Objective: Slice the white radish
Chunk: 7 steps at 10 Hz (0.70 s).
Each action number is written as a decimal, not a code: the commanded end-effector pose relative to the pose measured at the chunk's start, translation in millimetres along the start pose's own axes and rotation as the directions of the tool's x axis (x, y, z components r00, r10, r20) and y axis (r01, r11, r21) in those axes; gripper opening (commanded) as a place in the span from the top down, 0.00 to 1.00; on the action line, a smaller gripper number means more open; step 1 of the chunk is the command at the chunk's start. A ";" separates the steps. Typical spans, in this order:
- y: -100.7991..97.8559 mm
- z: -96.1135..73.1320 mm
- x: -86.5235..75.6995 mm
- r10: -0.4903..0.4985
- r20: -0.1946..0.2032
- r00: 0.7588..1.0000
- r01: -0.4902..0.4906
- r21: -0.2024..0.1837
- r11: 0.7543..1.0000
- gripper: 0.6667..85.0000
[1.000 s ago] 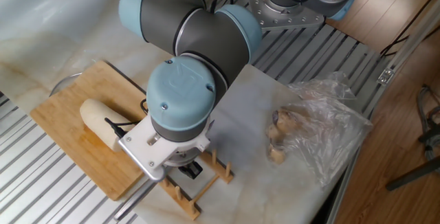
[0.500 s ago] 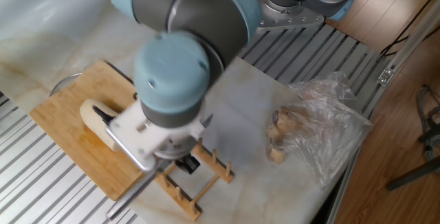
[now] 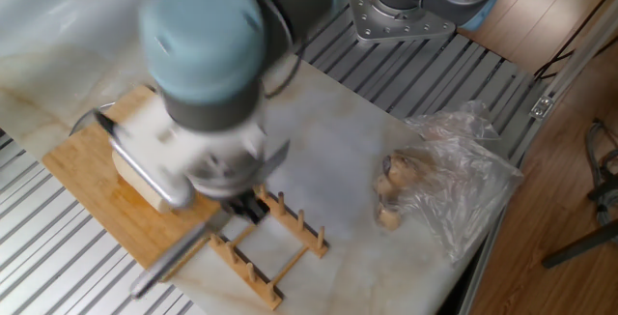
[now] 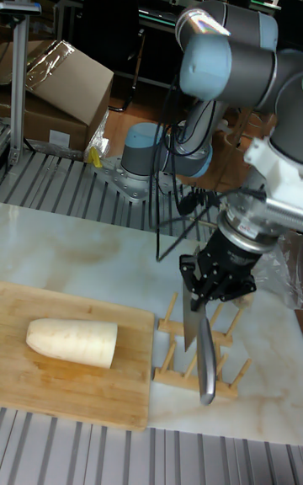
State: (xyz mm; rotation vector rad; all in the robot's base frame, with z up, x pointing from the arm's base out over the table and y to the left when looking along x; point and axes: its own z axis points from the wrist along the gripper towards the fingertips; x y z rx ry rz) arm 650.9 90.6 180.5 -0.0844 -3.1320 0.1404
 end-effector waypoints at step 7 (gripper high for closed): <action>-100.3 -19.3 -19.9 -0.051 0.018 0.999 0.052 -0.031 0.998 0.99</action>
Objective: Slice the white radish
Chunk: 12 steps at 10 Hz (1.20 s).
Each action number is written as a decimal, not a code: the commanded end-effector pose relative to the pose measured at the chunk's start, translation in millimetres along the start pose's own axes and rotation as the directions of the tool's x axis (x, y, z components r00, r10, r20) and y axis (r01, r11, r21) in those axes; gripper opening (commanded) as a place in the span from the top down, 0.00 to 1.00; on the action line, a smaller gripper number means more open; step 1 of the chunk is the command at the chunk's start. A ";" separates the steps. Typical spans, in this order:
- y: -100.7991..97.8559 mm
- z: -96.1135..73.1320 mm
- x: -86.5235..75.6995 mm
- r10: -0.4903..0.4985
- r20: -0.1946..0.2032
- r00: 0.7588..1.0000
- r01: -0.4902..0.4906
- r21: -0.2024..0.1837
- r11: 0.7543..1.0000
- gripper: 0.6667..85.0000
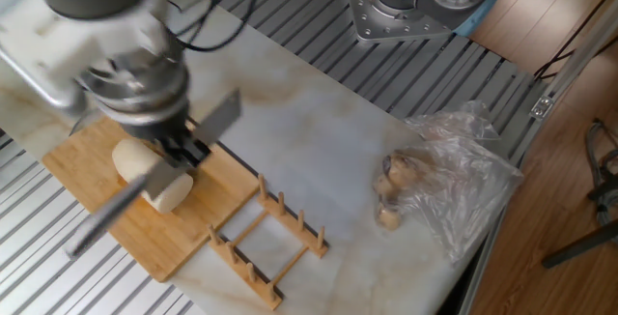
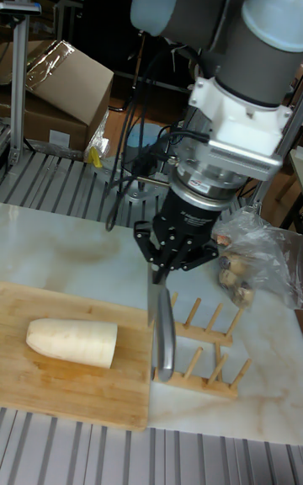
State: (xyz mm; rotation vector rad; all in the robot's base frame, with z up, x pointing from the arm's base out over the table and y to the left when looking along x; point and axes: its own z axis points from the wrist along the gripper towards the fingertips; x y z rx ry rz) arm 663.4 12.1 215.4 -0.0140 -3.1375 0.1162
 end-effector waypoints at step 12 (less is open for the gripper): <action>-28.5 23.0 -6.4 0.070 -0.002 0.998 -0.070 -0.078 0.994 0.99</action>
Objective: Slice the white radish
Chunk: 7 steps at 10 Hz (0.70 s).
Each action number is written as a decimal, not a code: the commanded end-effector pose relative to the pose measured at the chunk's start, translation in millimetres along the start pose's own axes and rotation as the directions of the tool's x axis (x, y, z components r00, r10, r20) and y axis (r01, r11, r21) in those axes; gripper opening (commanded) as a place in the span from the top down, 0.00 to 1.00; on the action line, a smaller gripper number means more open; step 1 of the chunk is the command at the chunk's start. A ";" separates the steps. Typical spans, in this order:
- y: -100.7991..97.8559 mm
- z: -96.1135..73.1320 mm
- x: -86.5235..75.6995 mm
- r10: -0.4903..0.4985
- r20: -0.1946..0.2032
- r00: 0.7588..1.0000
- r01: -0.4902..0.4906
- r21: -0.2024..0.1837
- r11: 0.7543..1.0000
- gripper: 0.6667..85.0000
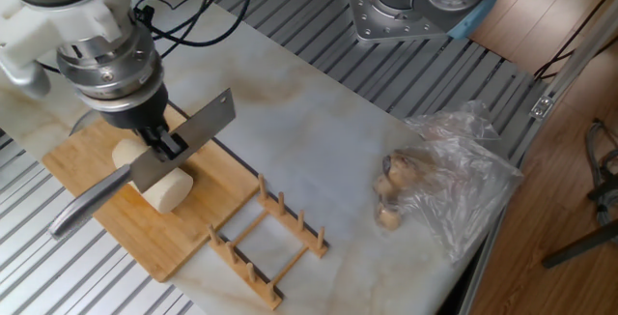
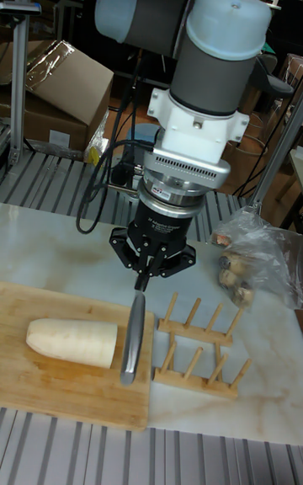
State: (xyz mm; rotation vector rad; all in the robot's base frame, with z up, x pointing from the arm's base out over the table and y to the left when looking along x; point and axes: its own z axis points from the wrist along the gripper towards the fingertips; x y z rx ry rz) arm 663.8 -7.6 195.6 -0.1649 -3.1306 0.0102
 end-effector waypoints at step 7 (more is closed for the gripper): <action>-55.6 14.7 -39.8 -0.088 0.027 0.996 0.087 0.023 0.996 0.99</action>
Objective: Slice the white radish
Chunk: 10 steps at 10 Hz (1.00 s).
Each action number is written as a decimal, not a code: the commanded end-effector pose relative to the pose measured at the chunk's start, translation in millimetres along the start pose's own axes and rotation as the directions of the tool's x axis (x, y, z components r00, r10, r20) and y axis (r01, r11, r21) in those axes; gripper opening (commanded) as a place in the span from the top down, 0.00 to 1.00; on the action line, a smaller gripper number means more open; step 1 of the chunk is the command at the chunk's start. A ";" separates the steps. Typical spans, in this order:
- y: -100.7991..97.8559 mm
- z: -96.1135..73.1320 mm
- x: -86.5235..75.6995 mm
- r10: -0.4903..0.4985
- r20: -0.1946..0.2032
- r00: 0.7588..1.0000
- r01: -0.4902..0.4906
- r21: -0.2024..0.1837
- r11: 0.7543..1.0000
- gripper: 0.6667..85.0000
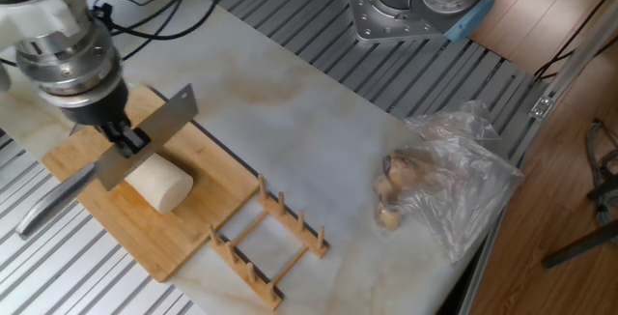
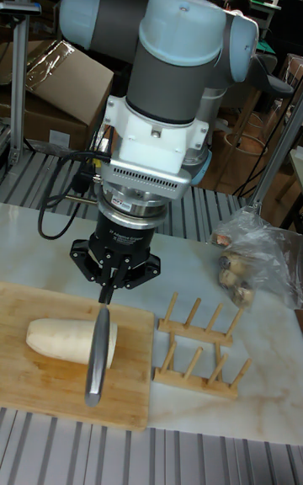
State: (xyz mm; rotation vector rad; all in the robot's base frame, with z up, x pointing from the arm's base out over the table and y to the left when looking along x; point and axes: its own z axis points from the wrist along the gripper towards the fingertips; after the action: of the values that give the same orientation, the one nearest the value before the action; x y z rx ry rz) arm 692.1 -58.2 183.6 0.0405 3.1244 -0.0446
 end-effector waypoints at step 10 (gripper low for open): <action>-26.0 -2.4 1.8 -0.131 -0.012 0.991 0.131 0.009 0.991 0.99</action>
State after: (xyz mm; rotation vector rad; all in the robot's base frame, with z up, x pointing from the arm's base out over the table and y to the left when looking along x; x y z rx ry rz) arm 691.5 -79.1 183.2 -0.1084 3.1342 -0.0686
